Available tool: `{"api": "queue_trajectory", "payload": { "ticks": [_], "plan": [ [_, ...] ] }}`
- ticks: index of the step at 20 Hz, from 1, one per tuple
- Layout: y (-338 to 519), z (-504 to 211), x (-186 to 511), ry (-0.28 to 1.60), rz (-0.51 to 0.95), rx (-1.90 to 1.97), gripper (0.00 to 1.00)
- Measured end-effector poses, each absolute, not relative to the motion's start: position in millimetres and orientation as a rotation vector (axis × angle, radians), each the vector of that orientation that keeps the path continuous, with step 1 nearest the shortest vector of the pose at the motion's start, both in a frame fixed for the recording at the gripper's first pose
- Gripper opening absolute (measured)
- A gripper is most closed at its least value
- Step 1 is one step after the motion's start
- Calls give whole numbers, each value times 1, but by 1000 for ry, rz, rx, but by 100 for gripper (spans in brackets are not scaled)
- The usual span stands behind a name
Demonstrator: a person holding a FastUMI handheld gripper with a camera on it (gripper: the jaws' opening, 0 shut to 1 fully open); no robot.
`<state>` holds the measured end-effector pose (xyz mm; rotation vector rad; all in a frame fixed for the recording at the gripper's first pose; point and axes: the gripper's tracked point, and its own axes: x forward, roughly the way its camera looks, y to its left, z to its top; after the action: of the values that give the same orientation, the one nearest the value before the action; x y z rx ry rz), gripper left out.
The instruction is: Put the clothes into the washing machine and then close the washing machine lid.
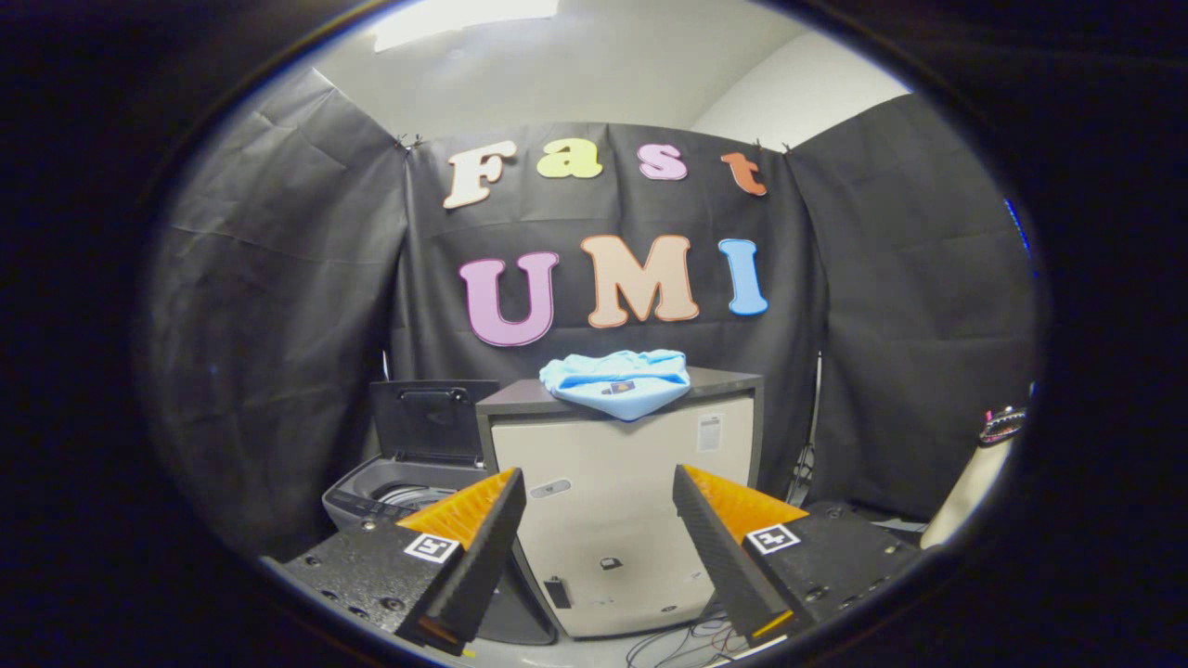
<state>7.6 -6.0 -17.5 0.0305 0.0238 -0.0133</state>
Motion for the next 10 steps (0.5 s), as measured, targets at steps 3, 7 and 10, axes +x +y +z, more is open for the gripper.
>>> {"api": "queue_trajectory", "payload": {
  "ticks": [3, 7, 10],
  "plan": [
    [-5, -15, 9, 16, -17, 40, 97],
    [-5, -16, 16, 23, -23, 34, 96],
    [-3, -17, 31, 36, -21, 33, 97]
  ]
}}
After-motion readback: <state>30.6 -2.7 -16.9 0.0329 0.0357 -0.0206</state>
